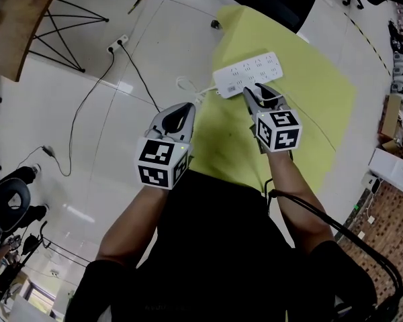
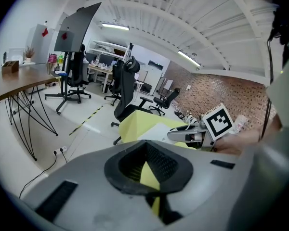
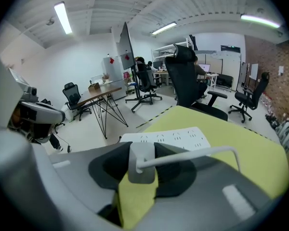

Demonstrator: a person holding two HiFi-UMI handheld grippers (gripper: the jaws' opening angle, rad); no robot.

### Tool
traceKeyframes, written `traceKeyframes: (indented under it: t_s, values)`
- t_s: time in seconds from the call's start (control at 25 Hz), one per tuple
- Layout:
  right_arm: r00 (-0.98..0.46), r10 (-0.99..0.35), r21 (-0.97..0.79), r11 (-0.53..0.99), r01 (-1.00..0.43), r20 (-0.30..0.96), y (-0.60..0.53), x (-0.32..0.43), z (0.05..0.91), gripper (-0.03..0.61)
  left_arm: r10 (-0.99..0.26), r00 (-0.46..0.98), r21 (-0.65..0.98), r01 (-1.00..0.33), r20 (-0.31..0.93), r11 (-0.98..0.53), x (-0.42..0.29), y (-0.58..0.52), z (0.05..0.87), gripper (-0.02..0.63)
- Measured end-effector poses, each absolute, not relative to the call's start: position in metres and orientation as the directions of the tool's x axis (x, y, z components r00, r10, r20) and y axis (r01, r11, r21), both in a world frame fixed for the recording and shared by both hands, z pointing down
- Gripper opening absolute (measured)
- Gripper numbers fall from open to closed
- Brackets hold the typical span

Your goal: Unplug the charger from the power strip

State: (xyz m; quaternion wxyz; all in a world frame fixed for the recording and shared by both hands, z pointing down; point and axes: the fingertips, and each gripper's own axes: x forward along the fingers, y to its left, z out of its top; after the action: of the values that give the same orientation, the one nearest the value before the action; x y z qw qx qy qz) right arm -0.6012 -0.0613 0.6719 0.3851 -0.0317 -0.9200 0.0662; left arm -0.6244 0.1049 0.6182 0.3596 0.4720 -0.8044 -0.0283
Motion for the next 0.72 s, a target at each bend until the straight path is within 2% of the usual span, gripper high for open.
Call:
traceKeyframes:
  t_s: [0.4,0.72]
  values:
    - [-0.681,0.193,-0.211,0.976,0.058,0.706,-0.051,-0.536,0.663,0.135,-0.779,-0.305,0.364,-0.752,0.548,0.55,-0.575,0.092,0.602,0.005]
    - [-0.605,0.416,-0.559,0.827,-0.06,0.679,-0.02,-0.449,0.695,0.135,-0.776,-0.311,0.343,-0.762,0.549,0.548,-0.52,0.087,0.591,0.005]
